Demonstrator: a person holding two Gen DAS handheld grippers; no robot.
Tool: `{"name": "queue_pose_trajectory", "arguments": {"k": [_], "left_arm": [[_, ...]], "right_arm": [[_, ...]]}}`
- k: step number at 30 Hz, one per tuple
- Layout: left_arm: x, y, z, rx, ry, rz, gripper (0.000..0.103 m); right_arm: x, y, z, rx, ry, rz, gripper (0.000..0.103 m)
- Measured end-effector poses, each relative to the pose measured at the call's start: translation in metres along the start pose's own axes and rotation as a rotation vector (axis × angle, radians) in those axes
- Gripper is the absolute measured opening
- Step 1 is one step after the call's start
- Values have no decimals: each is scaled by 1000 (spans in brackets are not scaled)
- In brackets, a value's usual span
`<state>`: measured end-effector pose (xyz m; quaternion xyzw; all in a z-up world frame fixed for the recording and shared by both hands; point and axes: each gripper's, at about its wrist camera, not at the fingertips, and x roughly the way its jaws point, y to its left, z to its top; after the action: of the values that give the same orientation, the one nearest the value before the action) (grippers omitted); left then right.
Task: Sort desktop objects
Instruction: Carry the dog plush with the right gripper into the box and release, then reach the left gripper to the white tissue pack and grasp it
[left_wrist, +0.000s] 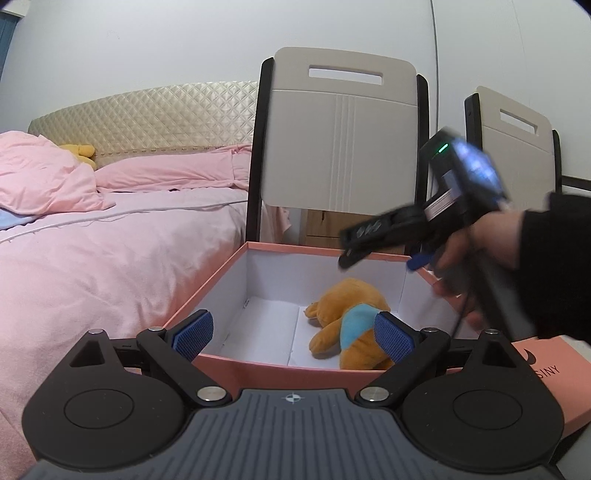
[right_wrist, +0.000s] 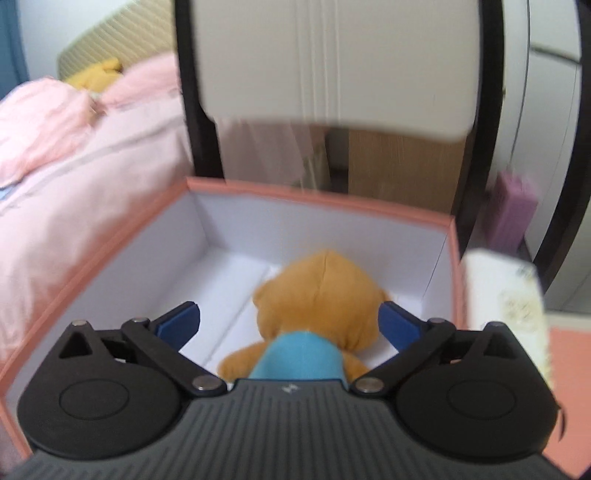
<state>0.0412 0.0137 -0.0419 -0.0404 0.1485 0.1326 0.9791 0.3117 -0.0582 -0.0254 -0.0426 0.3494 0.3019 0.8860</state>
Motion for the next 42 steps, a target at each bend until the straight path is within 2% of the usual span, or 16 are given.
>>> {"name": "queue_pose_trajectory", "arguments": {"k": [6, 13, 18, 24, 31, 42], "left_arm": [[1, -1, 1, -4, -9, 4, 96], [1, -2, -1, 2, -10, 3, 96], [1, -2, -1, 10, -17, 5, 96], [-2, -1, 2, 15, -52, 9, 96], [-1, -9, -3, 44, -57, 23, 96], [-6, -10, -6, 46, -64, -18, 96]], "right_arm": [[-68, -7, -5, 2, -146, -14, 103], [-134, -21, -47, 0, -290, -79, 103], [-156, -29, -84, 23, -355, -129, 103], [-163, -35, -124, 122, -424, -184, 103], [-188, -43, -159, 176, -560, -199, 103], [-213, -36, -194, 203, -552, -256, 103]]}}
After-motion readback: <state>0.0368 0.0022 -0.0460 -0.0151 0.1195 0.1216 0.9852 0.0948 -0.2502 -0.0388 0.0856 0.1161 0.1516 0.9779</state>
